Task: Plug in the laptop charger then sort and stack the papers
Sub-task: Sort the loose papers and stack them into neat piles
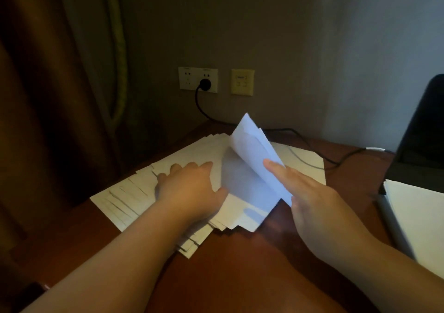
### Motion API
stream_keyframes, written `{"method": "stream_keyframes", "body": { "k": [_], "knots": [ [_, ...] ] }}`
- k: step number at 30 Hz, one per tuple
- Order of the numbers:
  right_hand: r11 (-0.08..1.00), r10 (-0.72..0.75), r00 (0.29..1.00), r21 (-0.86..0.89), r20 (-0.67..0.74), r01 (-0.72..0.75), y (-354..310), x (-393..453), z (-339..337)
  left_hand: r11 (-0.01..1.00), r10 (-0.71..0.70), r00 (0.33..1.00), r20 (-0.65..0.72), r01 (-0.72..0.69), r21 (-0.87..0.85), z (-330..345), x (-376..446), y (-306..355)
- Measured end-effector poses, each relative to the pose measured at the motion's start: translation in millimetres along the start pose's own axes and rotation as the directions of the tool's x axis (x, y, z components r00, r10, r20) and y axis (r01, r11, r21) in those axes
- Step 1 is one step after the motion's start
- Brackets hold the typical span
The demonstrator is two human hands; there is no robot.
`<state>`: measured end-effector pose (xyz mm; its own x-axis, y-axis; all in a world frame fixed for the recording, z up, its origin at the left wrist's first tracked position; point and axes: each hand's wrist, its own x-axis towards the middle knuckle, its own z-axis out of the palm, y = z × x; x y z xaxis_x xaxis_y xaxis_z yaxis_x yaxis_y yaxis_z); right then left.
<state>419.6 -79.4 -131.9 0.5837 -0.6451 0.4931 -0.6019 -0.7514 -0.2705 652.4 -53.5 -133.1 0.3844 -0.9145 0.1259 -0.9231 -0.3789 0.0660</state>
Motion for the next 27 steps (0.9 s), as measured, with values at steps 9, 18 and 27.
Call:
{"method": "stream_keyframes", "body": {
  "k": [9, 18, 27],
  "knots": [
    [0.999, 0.019, 0.985, -0.044, 0.173, -0.011, -2, 0, 3, 0.942, 0.099, 0.995, -0.015, -0.099, -0.322, 0, -4, -2],
    [0.994, 0.026, 0.947, -0.105, 0.32, 0.009, -11, 1, 1, 0.834, 0.066, 0.981, -0.182, -0.154, -0.529, 4, -4, 4],
    [0.995, -0.056, 0.964, -0.059, 0.261, 0.074, -11, 0, 2, -0.345, -0.054, 0.951, 0.303, 0.267, -0.9, -17, -7, 6]
  ]
}}
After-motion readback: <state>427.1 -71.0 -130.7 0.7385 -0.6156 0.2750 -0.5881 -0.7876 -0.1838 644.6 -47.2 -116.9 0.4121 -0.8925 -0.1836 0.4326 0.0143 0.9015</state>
